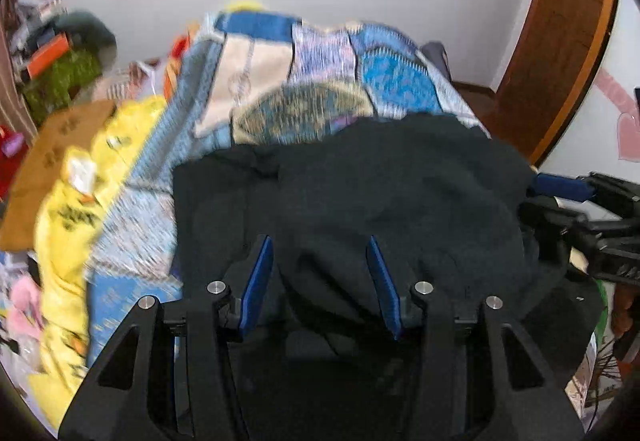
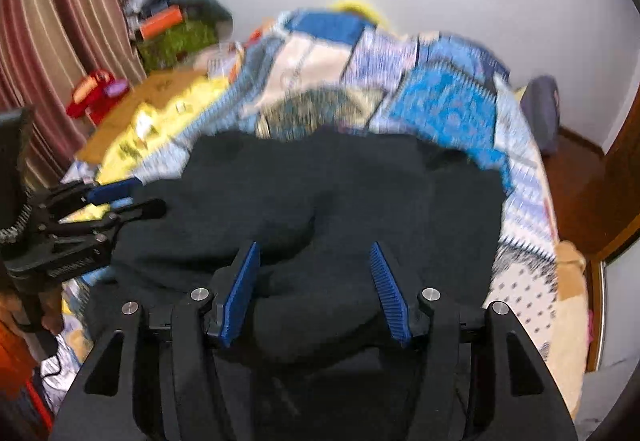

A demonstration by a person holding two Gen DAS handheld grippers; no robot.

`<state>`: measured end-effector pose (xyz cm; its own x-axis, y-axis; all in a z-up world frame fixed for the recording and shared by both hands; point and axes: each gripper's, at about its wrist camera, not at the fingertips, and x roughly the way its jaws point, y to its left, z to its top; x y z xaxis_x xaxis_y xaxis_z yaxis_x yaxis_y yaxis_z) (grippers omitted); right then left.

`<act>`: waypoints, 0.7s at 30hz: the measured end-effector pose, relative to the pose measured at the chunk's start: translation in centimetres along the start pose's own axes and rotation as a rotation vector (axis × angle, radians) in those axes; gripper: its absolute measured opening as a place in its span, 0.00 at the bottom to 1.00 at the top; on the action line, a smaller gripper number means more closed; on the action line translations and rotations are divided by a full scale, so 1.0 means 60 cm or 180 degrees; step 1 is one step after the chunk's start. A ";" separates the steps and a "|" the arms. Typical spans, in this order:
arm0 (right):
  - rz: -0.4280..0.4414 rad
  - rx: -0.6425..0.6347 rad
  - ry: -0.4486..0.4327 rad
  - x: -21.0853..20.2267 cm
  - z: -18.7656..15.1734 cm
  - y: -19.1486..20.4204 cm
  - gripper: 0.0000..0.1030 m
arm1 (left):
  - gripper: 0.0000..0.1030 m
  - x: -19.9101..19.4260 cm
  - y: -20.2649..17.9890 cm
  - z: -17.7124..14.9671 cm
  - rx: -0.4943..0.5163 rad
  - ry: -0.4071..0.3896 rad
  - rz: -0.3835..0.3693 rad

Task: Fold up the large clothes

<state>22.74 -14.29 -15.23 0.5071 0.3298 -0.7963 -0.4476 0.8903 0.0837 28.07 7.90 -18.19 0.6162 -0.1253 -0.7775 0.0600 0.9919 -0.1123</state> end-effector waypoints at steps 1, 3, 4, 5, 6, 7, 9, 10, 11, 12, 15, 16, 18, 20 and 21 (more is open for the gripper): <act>-0.0003 -0.0011 0.0117 0.022 -0.009 -0.003 0.52 | 0.48 0.018 0.001 -0.010 -0.0004 0.0082 0.0013; -0.0014 0.0000 0.0326 0.057 -0.030 -0.011 0.52 | 0.50 0.048 -0.002 -0.030 0.0034 0.0214 0.0052; -0.0020 -0.0010 0.0407 0.074 -0.042 -0.014 0.52 | 0.50 0.065 -0.005 -0.044 0.0059 0.0286 0.0079; -0.0036 -0.0040 0.0424 0.082 -0.052 -0.013 0.52 | 0.50 0.076 -0.007 -0.051 0.0066 0.0335 0.0079; -0.0050 -0.0068 0.0408 0.081 -0.055 -0.013 0.52 | 0.50 0.089 -0.005 -0.061 0.0033 0.0376 0.0053; -0.0075 -0.0108 0.0389 0.077 -0.057 -0.010 0.52 | 0.51 0.094 -0.001 -0.066 -0.0042 0.0380 0.0010; -0.0122 -0.0174 0.0409 0.069 -0.055 -0.005 0.52 | 0.57 0.099 0.017 -0.068 -0.0283 0.0406 -0.0094; -0.0141 -0.0195 0.0425 0.065 -0.054 -0.003 0.52 | 0.59 0.100 0.024 -0.067 -0.0356 0.0426 -0.0124; -0.0152 -0.0203 0.0437 0.063 -0.053 -0.003 0.52 | 0.59 0.098 0.027 -0.067 -0.0380 0.0436 -0.0145; -0.0162 -0.0208 0.0445 0.054 -0.053 -0.002 0.52 | 0.59 0.093 0.027 -0.066 -0.0367 0.0431 -0.0132; -0.0146 -0.0202 0.0389 0.028 -0.056 -0.004 0.52 | 0.59 0.063 0.016 -0.062 -0.0206 0.0328 -0.0001; -0.0152 -0.0203 0.0345 0.015 -0.057 -0.004 0.52 | 0.59 0.050 0.013 -0.060 -0.0147 0.0279 0.0043; -0.0192 -0.0220 0.0271 -0.003 -0.054 -0.010 0.52 | 0.59 0.024 0.010 -0.057 -0.0085 0.0187 0.0099; -0.0265 -0.0249 0.0175 -0.033 -0.058 -0.014 0.52 | 0.59 -0.004 0.010 -0.054 -0.0036 0.0085 0.0149; -0.0295 -0.0259 0.0139 -0.042 -0.056 -0.017 0.52 | 0.59 -0.018 0.010 -0.052 0.0001 0.0034 0.0184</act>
<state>19.44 -17.11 -15.35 0.5174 0.2317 -0.8238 -0.4595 0.8873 -0.0390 24.99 8.57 -19.37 0.6102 -0.0681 -0.7893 0.0249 0.9975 -0.0668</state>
